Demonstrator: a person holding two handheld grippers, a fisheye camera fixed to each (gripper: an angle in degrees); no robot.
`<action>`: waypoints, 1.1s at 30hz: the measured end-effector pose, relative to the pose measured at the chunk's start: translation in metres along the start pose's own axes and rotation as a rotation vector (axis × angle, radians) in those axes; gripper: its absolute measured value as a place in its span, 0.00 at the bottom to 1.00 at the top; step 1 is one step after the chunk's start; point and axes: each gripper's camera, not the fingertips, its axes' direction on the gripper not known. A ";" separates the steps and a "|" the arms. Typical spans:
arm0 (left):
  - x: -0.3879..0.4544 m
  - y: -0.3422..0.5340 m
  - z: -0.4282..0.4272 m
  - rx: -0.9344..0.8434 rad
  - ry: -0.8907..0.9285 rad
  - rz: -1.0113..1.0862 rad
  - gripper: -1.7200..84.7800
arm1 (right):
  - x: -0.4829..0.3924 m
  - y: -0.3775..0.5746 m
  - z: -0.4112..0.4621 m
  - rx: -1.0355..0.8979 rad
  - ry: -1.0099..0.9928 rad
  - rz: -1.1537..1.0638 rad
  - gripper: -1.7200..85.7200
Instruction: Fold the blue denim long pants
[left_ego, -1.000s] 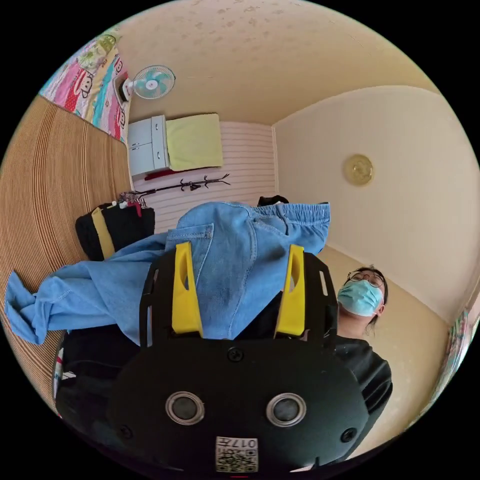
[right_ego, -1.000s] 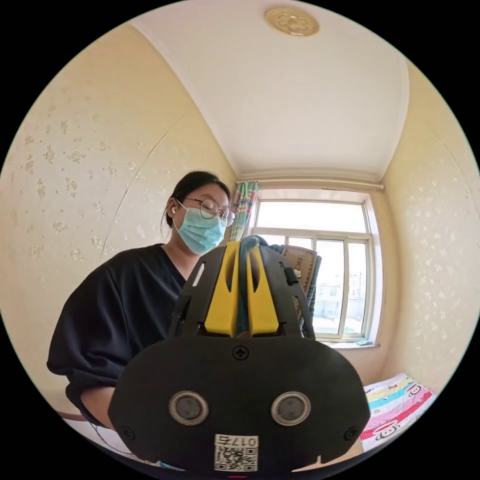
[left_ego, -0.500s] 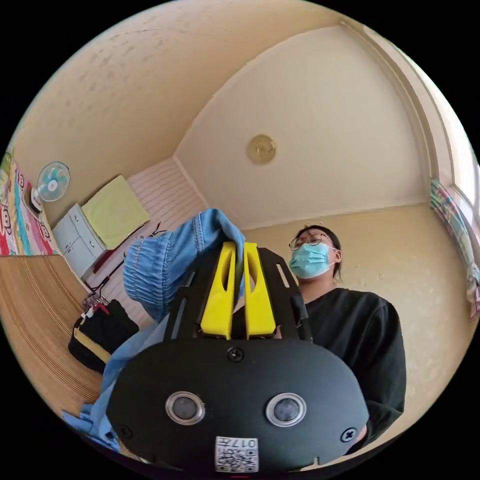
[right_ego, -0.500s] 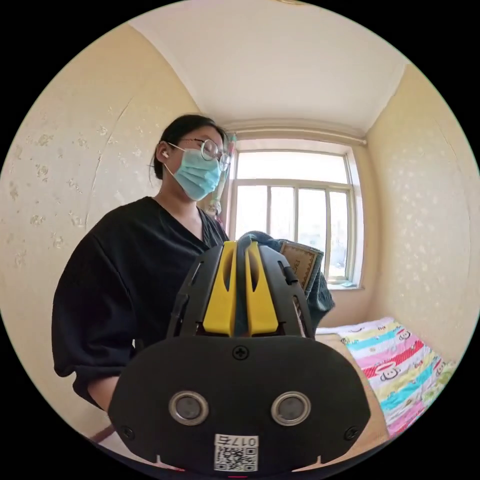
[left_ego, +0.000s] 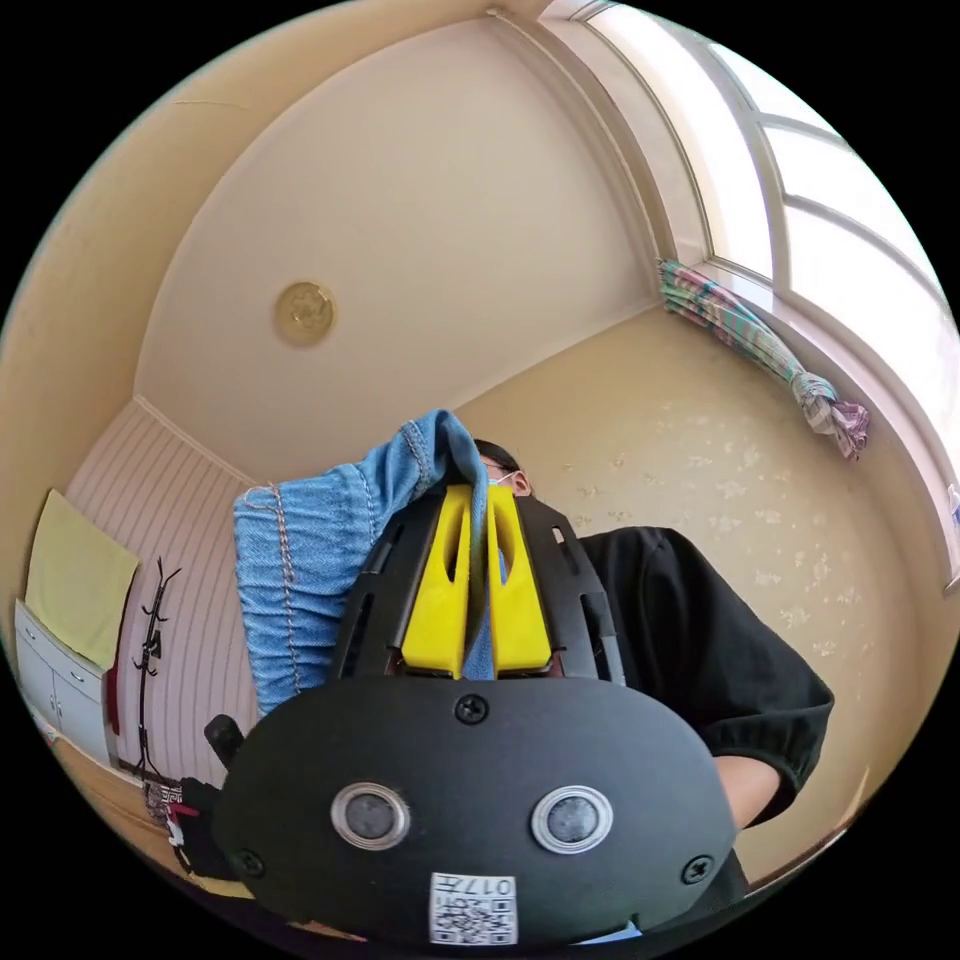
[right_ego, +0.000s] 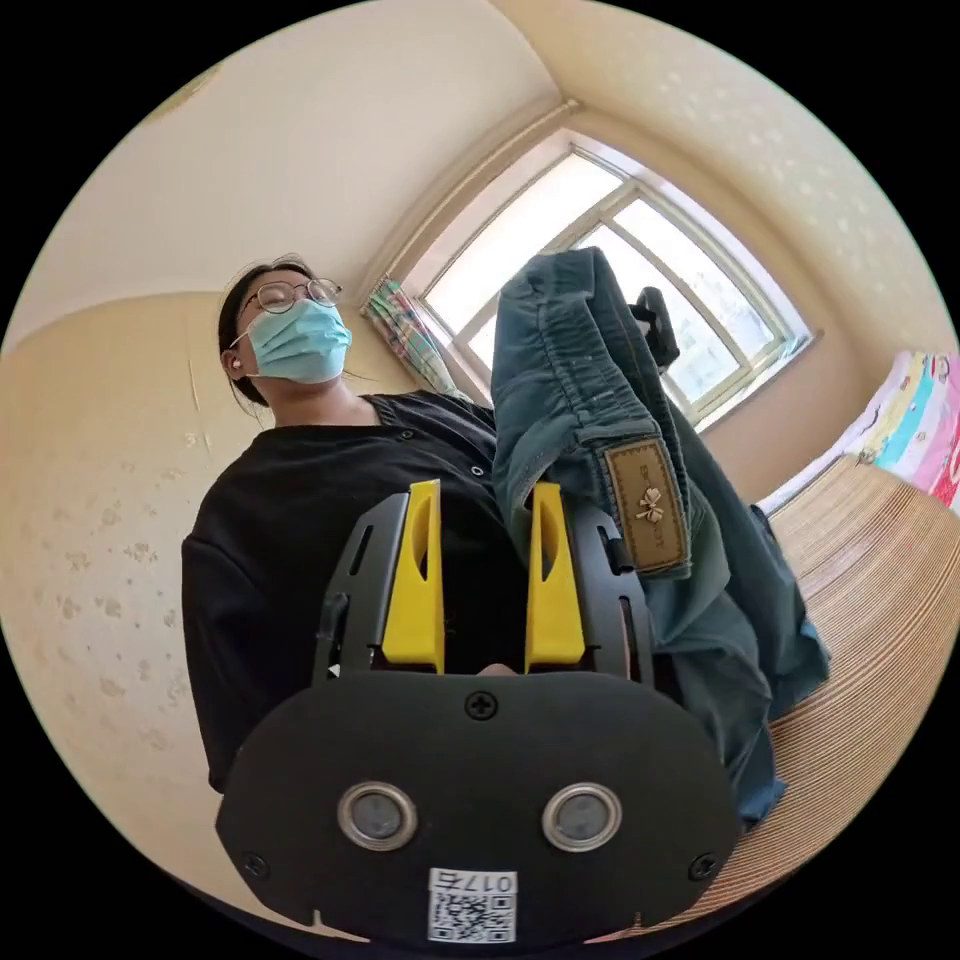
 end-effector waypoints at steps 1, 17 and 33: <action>-0.001 0.001 0.002 0.005 0.015 -0.006 0.02 | 0.022 0.000 0.001 0.001 -0.052 0.057 0.19; 0.009 0.007 0.044 -0.061 0.146 -0.056 0.02 | 0.169 -0.039 -0.015 0.034 -0.157 0.486 0.20; 0.005 0.015 0.041 -0.047 0.099 -0.120 0.02 | 0.157 -0.022 -0.067 0.199 -0.221 0.418 0.17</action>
